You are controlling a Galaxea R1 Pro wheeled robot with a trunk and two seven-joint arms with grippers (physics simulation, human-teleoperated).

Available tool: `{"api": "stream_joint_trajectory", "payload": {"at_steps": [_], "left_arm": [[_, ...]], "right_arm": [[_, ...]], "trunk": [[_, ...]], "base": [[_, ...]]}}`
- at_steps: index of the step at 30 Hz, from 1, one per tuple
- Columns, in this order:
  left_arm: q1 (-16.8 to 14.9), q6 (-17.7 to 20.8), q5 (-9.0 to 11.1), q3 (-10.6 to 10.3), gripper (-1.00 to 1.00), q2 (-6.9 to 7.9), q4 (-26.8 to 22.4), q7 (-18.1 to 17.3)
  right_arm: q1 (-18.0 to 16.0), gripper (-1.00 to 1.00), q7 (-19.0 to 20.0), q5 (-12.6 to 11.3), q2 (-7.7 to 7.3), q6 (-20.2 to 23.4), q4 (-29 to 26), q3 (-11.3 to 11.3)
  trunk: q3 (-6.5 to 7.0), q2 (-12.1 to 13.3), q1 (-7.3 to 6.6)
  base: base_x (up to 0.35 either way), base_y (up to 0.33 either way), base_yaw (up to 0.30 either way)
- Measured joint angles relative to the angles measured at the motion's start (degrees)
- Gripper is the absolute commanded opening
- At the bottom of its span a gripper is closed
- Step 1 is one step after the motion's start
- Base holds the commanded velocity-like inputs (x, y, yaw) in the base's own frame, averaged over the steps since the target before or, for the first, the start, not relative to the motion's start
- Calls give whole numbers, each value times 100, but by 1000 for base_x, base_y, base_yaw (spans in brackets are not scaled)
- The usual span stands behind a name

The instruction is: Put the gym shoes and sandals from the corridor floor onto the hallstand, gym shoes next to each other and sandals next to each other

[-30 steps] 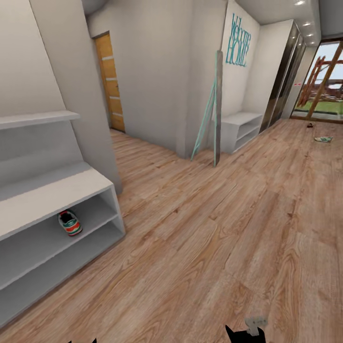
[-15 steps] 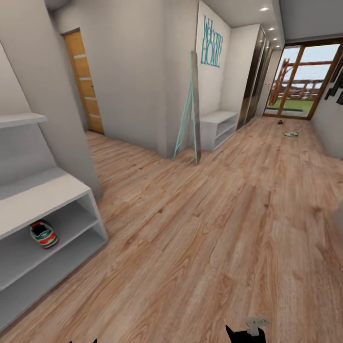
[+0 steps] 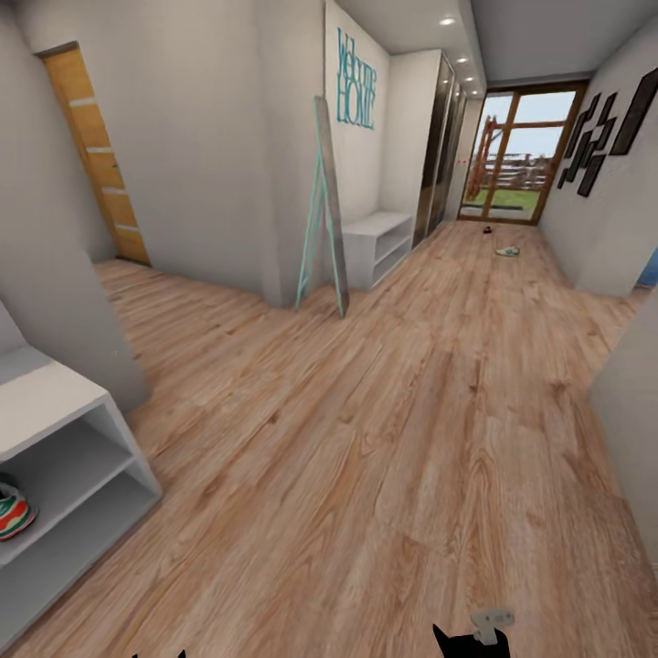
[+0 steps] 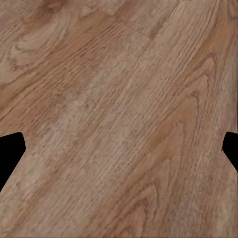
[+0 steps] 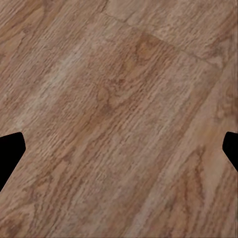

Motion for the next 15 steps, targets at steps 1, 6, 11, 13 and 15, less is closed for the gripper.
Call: {"api": "stream_joint_trajectory", "payload": {"at_steps": [1,6,11,13,15], "left_arm": [[0,-1,0,2,100,1,2,4],[0,-1,0,7,100,1,4,7],[1,-2,0,8,100,1,3,13],[1,-2,0,8,100,1,3,14],[1,-2,0,9,100,1,3,15]], "right_arm": [[0,100,10,-5,-6,1,2,0],[0,100,15,-6,-2,2,6,6],[-1,100,22,-2,-3,2,8,8],[-1,100,23,-1,-1,2,5,7],[-1,100,23,-2,0,2,4,8]], "trunk": [[0,0,0],[0,0,0],[0,0,0],[0,0,0],[0,0,0]], "base": [[331,0,-267],[334,0,-266],[337,0,-136],[337,0,-49],[337,0,-31]]}}
